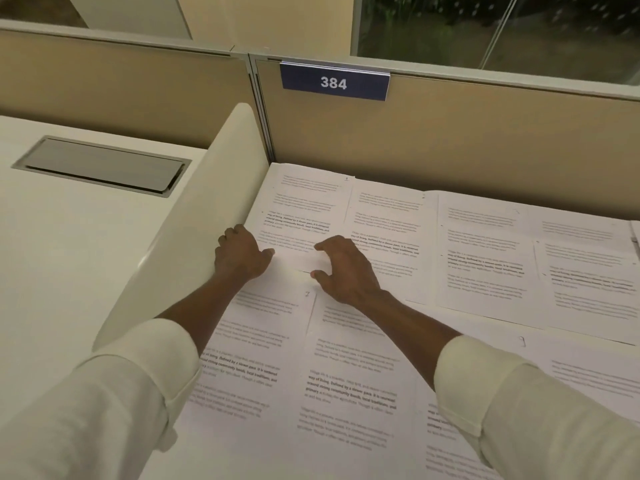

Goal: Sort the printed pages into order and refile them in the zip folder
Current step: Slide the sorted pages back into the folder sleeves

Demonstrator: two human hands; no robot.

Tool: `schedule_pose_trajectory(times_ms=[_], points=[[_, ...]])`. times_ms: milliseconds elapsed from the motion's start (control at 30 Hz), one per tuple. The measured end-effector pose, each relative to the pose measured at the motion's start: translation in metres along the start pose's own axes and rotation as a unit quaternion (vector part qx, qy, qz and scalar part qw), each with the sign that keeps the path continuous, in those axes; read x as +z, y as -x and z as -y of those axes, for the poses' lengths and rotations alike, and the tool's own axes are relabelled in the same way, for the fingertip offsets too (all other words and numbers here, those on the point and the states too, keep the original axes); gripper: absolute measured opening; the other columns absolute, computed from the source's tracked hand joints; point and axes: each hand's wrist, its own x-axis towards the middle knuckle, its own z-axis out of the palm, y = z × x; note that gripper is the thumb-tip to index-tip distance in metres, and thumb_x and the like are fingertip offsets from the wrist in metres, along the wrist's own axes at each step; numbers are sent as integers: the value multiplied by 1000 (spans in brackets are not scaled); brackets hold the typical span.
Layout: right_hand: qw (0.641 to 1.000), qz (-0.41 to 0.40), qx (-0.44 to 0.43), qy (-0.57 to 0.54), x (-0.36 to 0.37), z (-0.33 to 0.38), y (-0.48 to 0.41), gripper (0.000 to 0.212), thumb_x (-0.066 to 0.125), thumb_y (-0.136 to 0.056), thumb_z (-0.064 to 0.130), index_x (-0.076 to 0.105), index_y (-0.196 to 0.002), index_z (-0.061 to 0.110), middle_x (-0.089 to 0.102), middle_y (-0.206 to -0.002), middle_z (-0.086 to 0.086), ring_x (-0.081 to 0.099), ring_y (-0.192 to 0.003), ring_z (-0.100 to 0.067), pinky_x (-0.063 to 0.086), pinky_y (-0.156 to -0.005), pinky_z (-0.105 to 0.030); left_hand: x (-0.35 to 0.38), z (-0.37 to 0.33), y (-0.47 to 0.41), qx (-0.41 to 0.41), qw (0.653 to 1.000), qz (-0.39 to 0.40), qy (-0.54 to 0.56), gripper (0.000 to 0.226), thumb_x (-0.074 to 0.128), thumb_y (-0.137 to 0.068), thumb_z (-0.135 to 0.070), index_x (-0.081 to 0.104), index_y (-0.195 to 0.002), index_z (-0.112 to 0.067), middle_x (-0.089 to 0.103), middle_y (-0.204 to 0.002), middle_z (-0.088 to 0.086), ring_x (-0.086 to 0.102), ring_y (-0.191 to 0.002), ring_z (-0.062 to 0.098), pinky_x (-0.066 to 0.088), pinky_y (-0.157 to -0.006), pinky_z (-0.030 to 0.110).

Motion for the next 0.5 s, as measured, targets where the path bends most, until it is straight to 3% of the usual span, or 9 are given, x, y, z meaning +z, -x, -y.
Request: schedule_pose_trajectory(times_ms=[100, 233, 333, 500], points=[[995, 34, -46, 80, 7, 5, -24, 76, 72, -96, 38, 36, -159, 16, 27, -170, -9, 23, -156, -28, 27, -125, -45, 4, -5, -16, -36, 999, -10, 7, 84, 78, -91, -48, 40, -144, 5, 49, -144, 24, 47, -136, 41, 46, -106, 51], [988, 85, -32, 127, 19, 2, -50, 96, 69, -97, 47, 12, -167, 12, 1, -175, -13, 1, -162, -29, 10, -130, -43, 13, -23, -24, -45, 998, -37, 0, 76, 75, -92, -44, 42, -139, 5, 47, -141, 23, 43, -135, 40, 50, -100, 50], [987, 94, -23, 129, 25, -3, -60, 106, 69, -93, 57, 9, -167, 11, 1, -175, -12, 1, -162, -29, 10, -130, -43, 18, -39, -27, -55, 998, -39, -5, 79, 75, -90, -47, 41, -139, 5, 47, -141, 23, 44, -134, 40, 50, -98, 50], [992, 70, -25, 105, 33, -13, -64, 106, 73, -88, 61, 19, -166, 13, 11, -175, -10, 7, -161, -27, 15, -129, -44, 21, -48, -43, -127, 992, -27, -9, 88, 76, -84, -55, 41, -141, 3, 45, -144, 22, 45, -134, 38, 44, -105, 49]])
